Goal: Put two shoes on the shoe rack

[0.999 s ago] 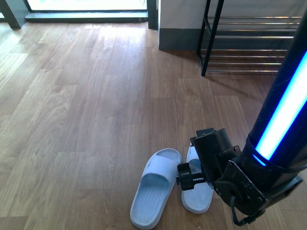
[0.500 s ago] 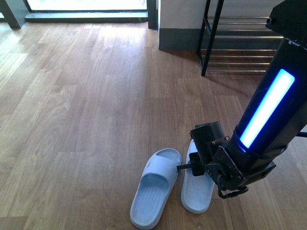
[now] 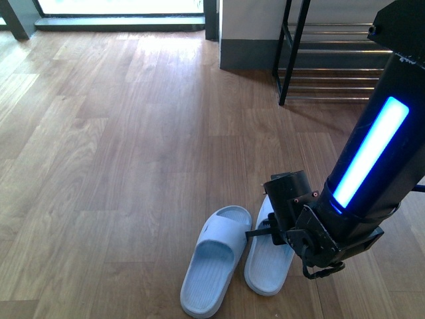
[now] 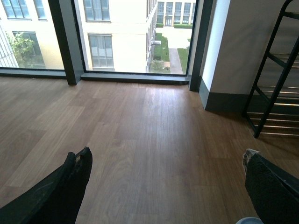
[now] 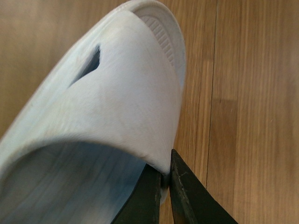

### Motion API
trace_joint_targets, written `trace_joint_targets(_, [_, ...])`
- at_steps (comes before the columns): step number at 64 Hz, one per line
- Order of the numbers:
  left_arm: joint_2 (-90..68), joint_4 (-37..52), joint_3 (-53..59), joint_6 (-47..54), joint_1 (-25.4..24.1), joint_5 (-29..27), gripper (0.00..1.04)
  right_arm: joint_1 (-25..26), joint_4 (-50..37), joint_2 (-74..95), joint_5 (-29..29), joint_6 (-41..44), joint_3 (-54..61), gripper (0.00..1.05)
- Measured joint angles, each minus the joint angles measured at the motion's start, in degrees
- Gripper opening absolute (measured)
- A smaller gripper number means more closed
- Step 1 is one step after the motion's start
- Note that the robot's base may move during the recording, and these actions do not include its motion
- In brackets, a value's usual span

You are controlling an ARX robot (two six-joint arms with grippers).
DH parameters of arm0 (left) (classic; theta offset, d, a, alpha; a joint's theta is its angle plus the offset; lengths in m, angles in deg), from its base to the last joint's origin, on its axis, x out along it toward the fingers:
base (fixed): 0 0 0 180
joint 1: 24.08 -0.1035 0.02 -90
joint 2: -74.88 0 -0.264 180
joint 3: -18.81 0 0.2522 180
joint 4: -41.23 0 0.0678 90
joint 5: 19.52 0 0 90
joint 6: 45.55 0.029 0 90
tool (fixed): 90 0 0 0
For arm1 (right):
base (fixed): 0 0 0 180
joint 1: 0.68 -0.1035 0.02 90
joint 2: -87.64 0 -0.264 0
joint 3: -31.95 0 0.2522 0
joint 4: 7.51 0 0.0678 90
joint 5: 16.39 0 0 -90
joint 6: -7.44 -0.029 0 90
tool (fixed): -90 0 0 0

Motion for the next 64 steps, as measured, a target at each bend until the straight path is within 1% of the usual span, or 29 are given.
trace_joint_targets(7, [0.0,0.0,0.0,0.0,0.0,0.0,0.95,2.7,-2.9,-12.4,4.2,-0.1,9.5,0.02])
trace_joint_targets(9, [0.0,0.0,0.0,0.0,0.0,0.0,0.95,4.0,-3.2,-17.8,6.2,-0.1,13.5,0.02])
trace_joint_targets(18, [0.0,0.0,0.0,0.0,0.0,0.0,0.95,7.9,-1.1,-36.7,12.9,1.2,26.0,0.02])
trace_joint_targets(23, [0.0,0.0,0.0,0.0,0.0,0.0,0.95,9.9,3.0,-47.9,17.0,2.3,31.4,0.02])
trace_joint_targets(28, [0.0,0.0,0.0,0.0,0.0,0.0,0.95,12.2,8.8,-60.8,21.5,3.9,36.0,0.02])
trace_joint_targets(37, [0.0,0.0,0.0,0.0,0.0,0.0,0.95,15.9,19.1,-79.9,28.2,6.4,40.6,0.02])
trace_joint_targets(43, [0.0,0.0,0.0,0.0,0.0,0.0,0.95,19.0,27.5,-93.6,33.2,8.0,43.0,0.02])
trace_joint_targets(49, [0.0,0.0,0.0,0.0,0.0,0.0,0.95,20.2,29.3,-99.8,34.0,8.4,43.8,0.02])
trace_joint_targets(64, [0.0,0.0,0.0,0.0,0.0,0.0,0.95,20.4,29.5,-100.5,34.1,8.7,43.8,0.02])
